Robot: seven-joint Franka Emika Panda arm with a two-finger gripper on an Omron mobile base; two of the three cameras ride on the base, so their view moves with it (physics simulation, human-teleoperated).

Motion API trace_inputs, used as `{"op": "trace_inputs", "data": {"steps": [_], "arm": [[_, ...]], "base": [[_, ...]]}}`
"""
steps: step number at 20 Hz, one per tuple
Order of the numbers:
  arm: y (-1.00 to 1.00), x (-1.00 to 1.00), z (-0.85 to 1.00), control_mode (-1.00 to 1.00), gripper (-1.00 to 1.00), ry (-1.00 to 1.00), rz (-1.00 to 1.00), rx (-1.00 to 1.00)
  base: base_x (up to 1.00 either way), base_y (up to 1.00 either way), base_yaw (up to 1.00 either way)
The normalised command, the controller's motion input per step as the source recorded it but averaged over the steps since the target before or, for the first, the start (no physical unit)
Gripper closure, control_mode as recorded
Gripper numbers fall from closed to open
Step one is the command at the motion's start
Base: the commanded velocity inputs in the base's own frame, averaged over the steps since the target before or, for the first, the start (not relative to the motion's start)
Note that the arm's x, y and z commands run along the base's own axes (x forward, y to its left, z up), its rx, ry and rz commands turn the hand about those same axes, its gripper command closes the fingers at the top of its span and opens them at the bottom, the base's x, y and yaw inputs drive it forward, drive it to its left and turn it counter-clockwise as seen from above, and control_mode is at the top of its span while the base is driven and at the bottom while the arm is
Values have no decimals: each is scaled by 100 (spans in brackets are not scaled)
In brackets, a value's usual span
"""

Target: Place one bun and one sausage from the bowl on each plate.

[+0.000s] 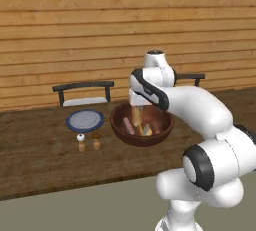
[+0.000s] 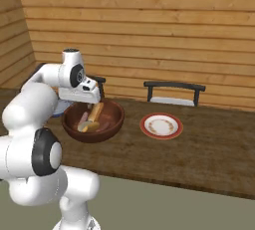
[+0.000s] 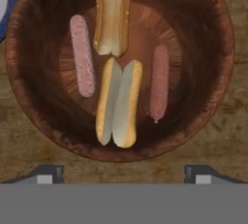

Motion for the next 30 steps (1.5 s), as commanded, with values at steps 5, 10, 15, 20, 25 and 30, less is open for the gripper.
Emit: {"op": "trace_inputs", "data": {"steps": [5, 10, 15, 20, 25, 30], "arm": [[7, 54, -32, -100, -100, -1, -5, 1], [-49, -19, -62, -100, -100, 46, -15, 3], [8, -5, -35, -100, -100, 22, -12, 12], [25, 23, -34, -100, -100, 4, -10, 4], [8, 14, -40, -100, -100, 13, -2, 0], [0, 0, -23, -100, -100, 8, 0, 0]], "base": [[0, 0, 0], [0, 0, 0], [0, 0, 0], [0, 0, 0], [0, 0, 0], [0, 0, 0]]}}
